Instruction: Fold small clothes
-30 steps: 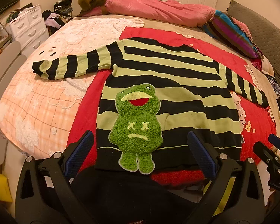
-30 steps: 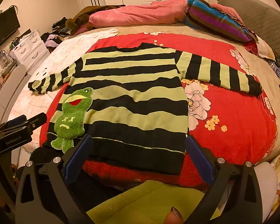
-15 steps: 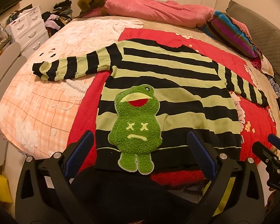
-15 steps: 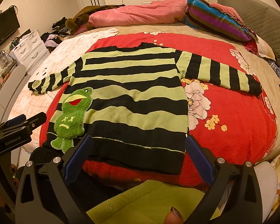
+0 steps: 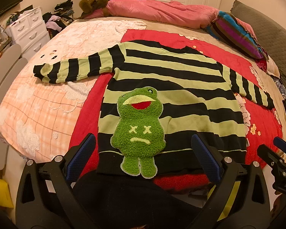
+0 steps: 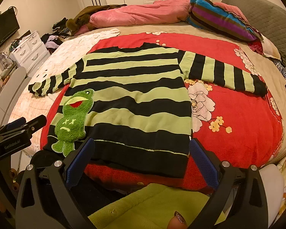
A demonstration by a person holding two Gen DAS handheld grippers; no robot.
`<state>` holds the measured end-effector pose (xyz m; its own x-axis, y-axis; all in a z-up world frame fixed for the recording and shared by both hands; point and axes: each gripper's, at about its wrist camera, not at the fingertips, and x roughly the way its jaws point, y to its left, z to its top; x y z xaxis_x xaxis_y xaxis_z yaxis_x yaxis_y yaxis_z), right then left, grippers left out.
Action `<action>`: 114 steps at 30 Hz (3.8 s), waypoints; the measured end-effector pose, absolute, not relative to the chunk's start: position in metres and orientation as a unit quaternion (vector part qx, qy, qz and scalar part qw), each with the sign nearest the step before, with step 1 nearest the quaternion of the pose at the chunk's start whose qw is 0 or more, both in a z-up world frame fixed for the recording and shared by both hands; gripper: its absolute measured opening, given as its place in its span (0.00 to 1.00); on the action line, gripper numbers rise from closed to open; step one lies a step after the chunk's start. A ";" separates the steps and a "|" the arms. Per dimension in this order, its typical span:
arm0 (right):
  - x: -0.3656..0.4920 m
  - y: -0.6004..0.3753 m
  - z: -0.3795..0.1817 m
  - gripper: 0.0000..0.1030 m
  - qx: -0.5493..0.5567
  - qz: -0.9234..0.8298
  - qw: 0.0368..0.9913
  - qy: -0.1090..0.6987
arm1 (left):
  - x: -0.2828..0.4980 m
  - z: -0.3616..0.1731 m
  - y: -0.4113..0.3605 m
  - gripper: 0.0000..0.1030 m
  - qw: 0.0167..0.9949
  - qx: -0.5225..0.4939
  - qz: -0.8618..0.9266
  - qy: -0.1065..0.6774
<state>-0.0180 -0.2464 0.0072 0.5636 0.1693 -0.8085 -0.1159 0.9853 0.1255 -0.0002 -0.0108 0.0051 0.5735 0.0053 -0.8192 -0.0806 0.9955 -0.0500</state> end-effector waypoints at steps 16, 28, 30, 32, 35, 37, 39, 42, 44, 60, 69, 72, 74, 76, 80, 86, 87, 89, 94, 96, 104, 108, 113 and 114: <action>-0.011 -0.251 0.006 0.96 0.031 0.076 0.886 0.457 | 0.000 0.005 -0.011 0.91 0.886 -0.039 0.026 0.461; 0.019 -0.252 0.012 0.96 0.023 0.067 0.898 0.434 | 0.031 -0.005 -0.015 0.91 0.884 -0.037 0.039 0.465; 0.025 -0.250 0.011 0.96 0.024 0.070 0.898 0.433 | 0.038 -0.007 -0.015 0.91 0.883 -0.036 0.042 0.467; 0.030 -0.248 0.010 0.96 0.024 0.075 0.897 0.435 | 0.044 -0.008 -0.016 0.91 0.883 -0.036 0.047 0.466; 0.041 -0.246 0.006 0.96 0.024 0.075 0.897 0.435 | 0.058 -0.010 -0.016 0.91 0.882 -0.036 0.052 0.467; 0.048 -0.247 0.003 0.96 0.026 0.073 0.896 0.436 | 0.067 -0.011 -0.017 0.91 0.882 -0.036 0.056 0.467; 0.056 -0.250 -0.002 0.96 0.028 0.069 0.896 0.437 | 0.075 -0.013 -0.019 0.91 0.881 -0.035 0.059 0.467; 0.068 -0.256 -0.009 0.96 0.029 0.062 0.894 0.443 | 0.088 -0.019 -0.022 0.91 0.879 -0.034 0.060 0.471; 0.077 -0.260 -0.014 0.96 0.032 0.056 0.893 0.445 | 0.097 -0.023 -0.024 0.91 0.877 -0.035 0.061 0.475; 0.142 -0.313 -0.018 0.96 0.035 -0.018 0.910 0.413 | 0.166 -0.045 -0.040 0.91 0.869 -0.043 0.072 0.488; 0.169 -0.367 -0.025 0.96 0.052 -0.069 0.908 0.410 | 0.202 -0.057 -0.062 0.91 0.863 -0.040 0.074 0.498; 0.178 -0.402 -0.028 0.96 0.068 -0.101 0.905 0.408 | 0.213 -0.061 -0.071 0.91 0.861 -0.046 0.069 0.502; 0.185 -0.433 -0.033 0.96 0.079 -0.130 0.899 0.410 | 0.218 -0.064 -0.077 0.91 0.861 -0.042 0.068 0.502; 0.192 -0.463 -0.038 0.96 0.084 -0.161 0.892 0.414 | 0.222 -0.066 -0.082 0.91 0.861 -0.039 0.065 0.503; 0.199 -0.517 -0.050 0.96 0.089 -0.218 0.876 0.420 | 0.229 -0.068 -0.092 0.91 0.864 -0.030 0.057 0.500; 0.210 -0.580 -0.078 0.96 0.117 -0.251 0.853 0.442 | 0.237 -0.071 -0.099 0.91 0.864 -0.026 0.050 0.500; 0.211 -0.584 -0.082 0.96 0.120 -0.250 0.850 0.448 | 0.237 -0.072 -0.100 0.91 0.865 -0.024 0.049 0.499; 0.215 -0.592 -0.091 0.96 0.117 -0.256 0.842 0.461 | 0.238 -0.074 -0.101 0.91 0.865 -0.020 0.048 0.499; 0.226 -0.597 -0.109 0.96 0.121 -0.255 0.834 0.474 | 0.240 -0.079 -0.101 0.91 0.864 -0.018 0.048 0.500; 0.229 -0.597 -0.110 0.96 0.119 -0.254 0.835 0.473 | 0.241 -0.081 -0.100 0.91 0.864 -0.017 0.048 0.500; 0.238 -0.585 -0.105 0.41 0.113 -0.217 0.854 0.460 | 0.246 -0.091 -0.093 0.91 0.862 -0.018 0.053 0.504; 0.238 -0.581 -0.096 0.03 0.130 -0.172 0.867 0.449 | 0.247 -0.097 -0.089 0.91 0.860 -0.021 0.054 0.508; 0.232 -0.566 -0.074 0.03 0.147 -0.129 0.890 0.411 | 0.248 -0.101 -0.084 0.91 0.859 -0.023 0.056 0.509; 0.232 -0.563 -0.070 0.03 0.154 -0.120 0.892 0.407 | 0.249 -0.101 -0.083 0.91 0.858 -0.024 0.057 0.509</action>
